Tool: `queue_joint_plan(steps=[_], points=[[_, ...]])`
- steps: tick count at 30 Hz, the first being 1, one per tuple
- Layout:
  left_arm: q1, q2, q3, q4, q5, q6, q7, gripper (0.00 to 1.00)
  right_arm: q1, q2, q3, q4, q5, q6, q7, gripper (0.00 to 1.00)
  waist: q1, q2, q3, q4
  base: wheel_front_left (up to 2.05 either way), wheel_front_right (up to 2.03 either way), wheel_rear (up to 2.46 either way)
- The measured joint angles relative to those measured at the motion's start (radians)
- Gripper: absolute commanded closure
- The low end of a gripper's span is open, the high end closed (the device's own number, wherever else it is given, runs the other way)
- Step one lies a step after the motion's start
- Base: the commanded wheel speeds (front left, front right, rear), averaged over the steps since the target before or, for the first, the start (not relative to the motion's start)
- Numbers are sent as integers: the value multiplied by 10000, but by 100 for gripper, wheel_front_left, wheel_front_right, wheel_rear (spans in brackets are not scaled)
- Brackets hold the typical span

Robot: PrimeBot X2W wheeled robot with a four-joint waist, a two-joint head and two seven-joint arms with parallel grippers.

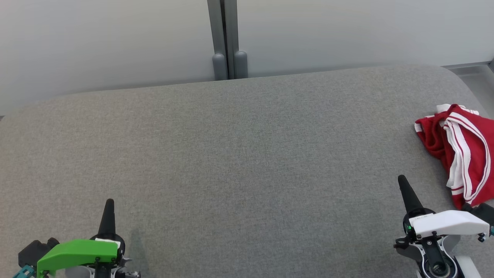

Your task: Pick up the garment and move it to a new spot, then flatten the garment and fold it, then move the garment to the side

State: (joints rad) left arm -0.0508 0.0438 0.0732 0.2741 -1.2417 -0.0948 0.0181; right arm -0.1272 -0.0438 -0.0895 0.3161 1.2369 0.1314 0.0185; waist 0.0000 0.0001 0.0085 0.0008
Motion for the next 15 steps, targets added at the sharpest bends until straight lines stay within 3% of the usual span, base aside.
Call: queue_joint_plan(steps=[15], points=[[-197, 10, 151, -98, -1294, -113, 337, 100, 58, -13, -82, -247, 1321, -2, 343, 100, 0, 0, -17, -3, 0, 0, 0]])
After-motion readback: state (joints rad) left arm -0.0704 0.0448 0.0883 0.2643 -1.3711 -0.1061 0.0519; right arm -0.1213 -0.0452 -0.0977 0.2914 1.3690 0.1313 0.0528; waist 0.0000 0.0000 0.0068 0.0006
